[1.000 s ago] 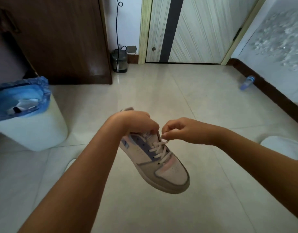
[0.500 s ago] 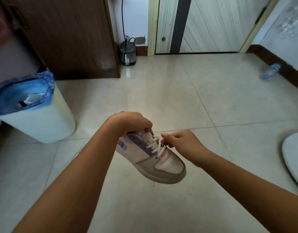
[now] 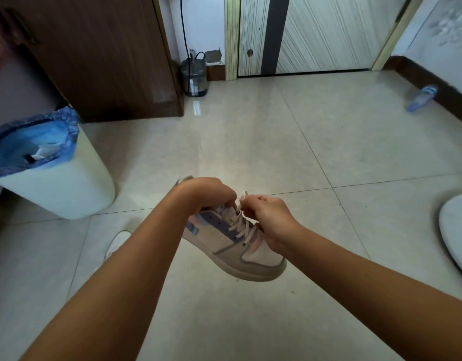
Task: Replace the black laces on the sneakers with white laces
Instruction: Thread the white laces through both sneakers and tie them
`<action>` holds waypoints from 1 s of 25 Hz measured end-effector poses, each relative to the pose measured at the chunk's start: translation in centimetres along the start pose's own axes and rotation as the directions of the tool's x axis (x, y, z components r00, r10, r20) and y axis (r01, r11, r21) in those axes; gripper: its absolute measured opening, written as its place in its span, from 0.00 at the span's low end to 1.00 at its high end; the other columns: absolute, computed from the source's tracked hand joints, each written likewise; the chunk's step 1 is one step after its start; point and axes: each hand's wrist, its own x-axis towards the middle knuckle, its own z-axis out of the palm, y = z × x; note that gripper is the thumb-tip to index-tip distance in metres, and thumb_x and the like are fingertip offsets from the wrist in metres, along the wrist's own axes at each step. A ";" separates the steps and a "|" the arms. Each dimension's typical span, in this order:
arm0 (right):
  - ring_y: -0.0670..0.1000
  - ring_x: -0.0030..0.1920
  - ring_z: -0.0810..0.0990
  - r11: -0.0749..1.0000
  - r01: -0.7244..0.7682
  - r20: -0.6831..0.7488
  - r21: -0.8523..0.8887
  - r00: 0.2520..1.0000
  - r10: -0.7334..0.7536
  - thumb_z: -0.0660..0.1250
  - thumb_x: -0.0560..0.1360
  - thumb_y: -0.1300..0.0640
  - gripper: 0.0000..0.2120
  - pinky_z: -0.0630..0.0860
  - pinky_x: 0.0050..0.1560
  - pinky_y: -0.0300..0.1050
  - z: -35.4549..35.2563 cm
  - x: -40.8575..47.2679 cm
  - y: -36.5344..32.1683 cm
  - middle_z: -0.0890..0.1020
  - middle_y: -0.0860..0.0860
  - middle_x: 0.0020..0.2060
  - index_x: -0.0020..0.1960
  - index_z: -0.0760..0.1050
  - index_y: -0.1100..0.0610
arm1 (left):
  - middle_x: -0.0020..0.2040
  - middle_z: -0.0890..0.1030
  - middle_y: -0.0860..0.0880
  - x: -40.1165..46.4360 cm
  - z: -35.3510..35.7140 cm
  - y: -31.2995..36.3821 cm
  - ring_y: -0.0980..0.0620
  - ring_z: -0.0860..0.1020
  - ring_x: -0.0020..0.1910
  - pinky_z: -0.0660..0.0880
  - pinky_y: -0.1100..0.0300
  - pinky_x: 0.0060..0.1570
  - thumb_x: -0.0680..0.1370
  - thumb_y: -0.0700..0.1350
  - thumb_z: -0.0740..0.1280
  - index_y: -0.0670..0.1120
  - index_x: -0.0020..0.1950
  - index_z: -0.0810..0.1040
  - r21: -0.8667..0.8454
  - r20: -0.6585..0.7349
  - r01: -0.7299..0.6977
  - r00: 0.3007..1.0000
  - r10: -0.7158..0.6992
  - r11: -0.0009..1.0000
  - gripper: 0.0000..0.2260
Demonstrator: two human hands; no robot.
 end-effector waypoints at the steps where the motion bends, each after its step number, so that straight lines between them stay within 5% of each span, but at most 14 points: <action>1: 0.49 0.42 0.76 1.000 0.005 0.019 0.008 1.000 -0.005 0.64 0.76 0.59 0.08 0.71 0.37 0.39 0.0 0.0 0.1 0.79 0.52 0.38 0.39 0.77 0.58 | 0.38 0.78 0.47 0.1 0.0 -0.1 0.50 0.75 0.36 0.71 0.58 0.40 0.76 0.48 0.60 0.46 0.43 0.77 0.007 -0.004 0.002 1.000 -0.002 1.000 0.08; 8: 0.44 0.41 0.79 0.929 -0.191 0.150 0.319 0.977 0.149 0.65 0.75 0.63 0.06 0.67 0.47 0.41 0.1 1.7 0.8 0.81 0.46 0.37 0.41 0.78 0.55 | 0.42 0.78 0.47 0.9 0.5 -0.4 0.49 0.77 0.44 0.72 0.56 0.47 0.76 0.47 0.60 0.45 0.45 0.76 0.054 0.011 0.024 1.000 -0.024 0.998 0.08; 14: 0.47 0.26 0.81 0.750 -0.328 0.218 0.574 0.944 0.246 0.63 0.76 0.68 0.08 0.78 0.36 0.43 -0.8 3.2 0.0 0.81 0.53 0.26 0.39 0.72 0.60 | 0.41 0.79 0.46 1.2 0.9 -0.6 0.48 0.78 0.41 0.75 0.55 0.48 0.75 0.48 0.61 0.46 0.40 0.76 0.033 0.026 0.039 0.999 -0.040 0.999 0.08; 19: 0.50 0.34 0.74 0.661 -0.307 0.115 0.685 0.941 0.317 0.57 0.79 0.71 0.11 0.76 0.23 0.40 -1.4 6.8 0.7 0.74 0.57 0.34 0.38 0.68 0.63 | 0.40 0.78 0.46 1.2 1.4 -0.7 0.49 0.76 0.38 0.75 0.57 0.42 0.77 0.47 0.60 0.45 0.40 0.76 0.010 0.059 0.038 0.997 -0.039 0.999 0.09; 25: 0.50 0.32 0.71 0.598 -0.166 -0.055 0.784 0.941 0.333 0.56 0.80 0.69 0.13 0.73 0.56 0.38 -5.7 11.9 1.1 0.72 0.57 0.32 0.37 0.68 0.64 | 0.38 0.76 0.50 1.4 2.2 -2.2 0.54 0.74 0.37 0.71 0.61 0.36 0.77 0.48 0.60 0.48 0.39 0.75 0.136 0.094 0.025 0.995 -0.038 0.990 0.09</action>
